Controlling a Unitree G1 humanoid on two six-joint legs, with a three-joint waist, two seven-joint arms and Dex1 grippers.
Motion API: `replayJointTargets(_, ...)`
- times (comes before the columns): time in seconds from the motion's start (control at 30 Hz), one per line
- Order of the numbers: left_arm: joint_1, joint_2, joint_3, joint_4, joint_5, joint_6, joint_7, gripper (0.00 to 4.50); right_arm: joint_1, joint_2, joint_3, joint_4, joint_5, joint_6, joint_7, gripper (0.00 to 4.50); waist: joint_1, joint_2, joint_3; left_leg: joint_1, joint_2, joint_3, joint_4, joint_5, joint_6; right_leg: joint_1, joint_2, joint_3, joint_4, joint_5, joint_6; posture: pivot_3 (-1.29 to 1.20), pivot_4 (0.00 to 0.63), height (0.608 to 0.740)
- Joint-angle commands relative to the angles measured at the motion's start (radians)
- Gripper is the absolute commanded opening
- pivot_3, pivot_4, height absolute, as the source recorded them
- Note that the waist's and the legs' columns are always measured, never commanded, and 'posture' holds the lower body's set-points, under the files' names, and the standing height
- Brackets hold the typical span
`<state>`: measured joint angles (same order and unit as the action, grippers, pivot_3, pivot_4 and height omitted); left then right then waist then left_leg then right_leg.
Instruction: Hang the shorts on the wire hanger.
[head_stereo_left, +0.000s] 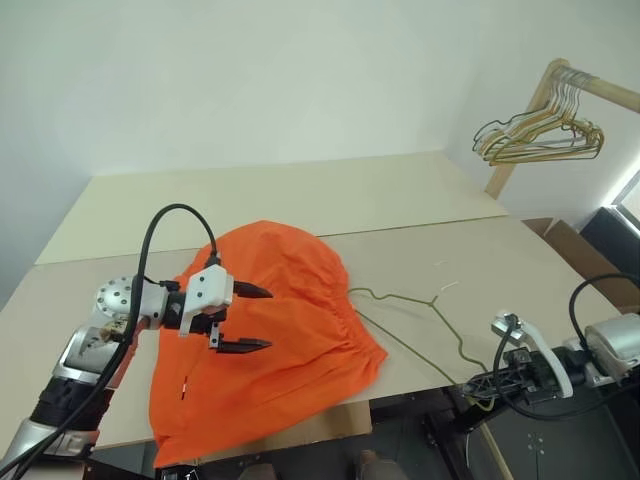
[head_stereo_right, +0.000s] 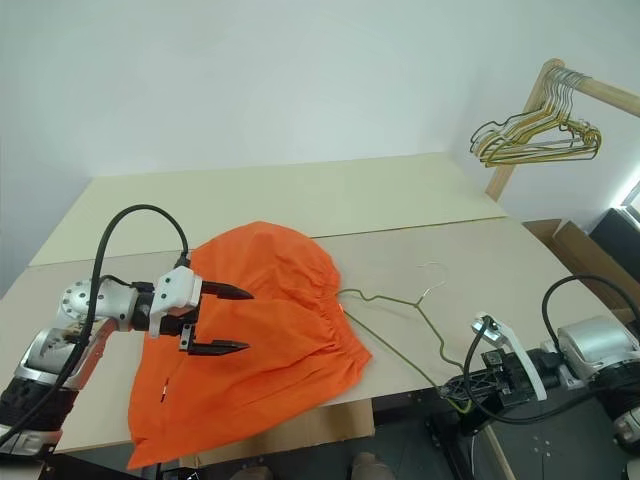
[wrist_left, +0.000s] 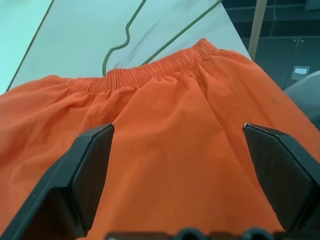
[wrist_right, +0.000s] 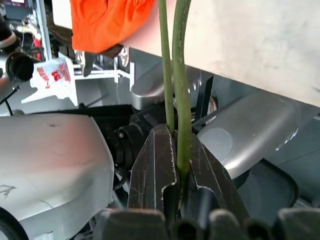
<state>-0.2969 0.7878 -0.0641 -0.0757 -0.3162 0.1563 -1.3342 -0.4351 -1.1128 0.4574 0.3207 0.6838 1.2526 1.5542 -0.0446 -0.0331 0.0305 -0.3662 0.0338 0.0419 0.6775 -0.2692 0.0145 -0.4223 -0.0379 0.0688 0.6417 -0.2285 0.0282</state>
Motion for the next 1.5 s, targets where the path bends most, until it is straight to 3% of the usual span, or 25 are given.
replayJointTargets(0.03,0.011,0.010,0.014,-0.043,-0.017,0.004,0.010,4.48,-0.052,-0.020,0.021,0.013,0.067,0.000,0.060,0.00,0.000,0.000,0.000,0.000,0.000,0.000,0.000,0.000,0.000,0.000,0.000,0.000,0.000,0.000,0.000,0.00,0.000,0.740)
replayJointTargets(0.17,0.033,0.014,0.018,-0.059,-0.014,0.004,0.019,4.48,-0.094,-0.007,0.059,0.059,0.100,0.009,0.060,0.00,0.003,0.000,0.000,-0.001,0.000,0.000,0.000,0.000,0.000,0.000,0.000,0.000,0.000,0.000,0.000,0.01,0.000,0.740)
replayJointTargets(0.47,0.045,0.019,0.001,-0.066,0.009,-0.006,0.032,4.48,-0.222,0.143,0.119,0.237,0.052,-0.009,0.060,0.00,0.004,0.001,0.000,0.000,0.000,0.000,0.000,0.000,0.000,0.000,0.000,0.000,0.000,0.002,-0.003,0.02,0.000,0.740)
replayJointTargets(0.87,0.042,0.016,-0.012,-0.064,0.033,-0.018,0.046,4.48,-0.344,0.315,0.112,0.392,-0.015,-0.057,0.060,0.00,0.010,0.001,0.000,-0.002,0.000,-0.001,0.000,0.000,0.000,-0.001,0.000,0.000,0.000,0.005,-0.008,0.04,0.000,0.740)
replayJointTargets(1.07,0.045,0.010,-0.009,-0.065,0.036,-0.017,0.064,4.48,-0.431,0.416,-0.002,0.597,-0.111,-0.098,0.031,0.00,0.010,0.001,0.000,-0.001,0.000,-0.001,0.001,0.000,0.000,-0.001,0.000,0.000,0.001,0.005,-0.008,0.04,0.000,0.740)
replayJointTargets(1.23,0.050,0.004,-0.019,-0.066,0.045,-0.023,0.079,4.48,-0.448,0.449,-0.056,0.599,-0.165,-0.108,0.023,0.00,0.015,0.001,0.000,-0.002,0.000,-0.001,0.001,0.000,0.001,-0.001,0.000,-0.001,0.001,0.005,-0.008,0.04,0.000,0.740)
replayJointTargets(1.3,0.049,0.000,-0.022,-0.065,0.048,-0.027,0.085,4.48,-0.449,0.472,-0.123,0.627,-0.175,-0.130,-0.055,0.00,0.016,0.001,0.000,-0.002,0.000,-0.001,0.001,-0.001,0.001,-0.001,0.000,-0.001,0.001,0.005,-0.008,0.04,0.000,0.740)
replayJointTargets(1.37,0.047,-0.003,-0.025,-0.063,0.050,-0.031,0.089,4.48,-0.437,0.489,-0.182,0.622,-0.189,-0.181,-0.120,0.00,0.016,0.001,0.000,-0.002,0.000,-0.001,0.001,-0.001,0.001,-0.001,0.000,-0.001,0.001,0.005,-0.008,0.04,0.000,0.740)
replayJointTargets(1.5,0.042,-0.005,-0.029,-0.055,0.051,-0.038,0.093,4.48,-0.284,0.493,-0.289,0.377,-0.210,-0.475,-0.171,0.00,0.027,0.001,0.000,-0.002,0.000,-0.002,0.000,-0.001,0.001,-0.001,0.000,-0.001,0.001,0.005,-0.008,0.03,0.000,0.740)
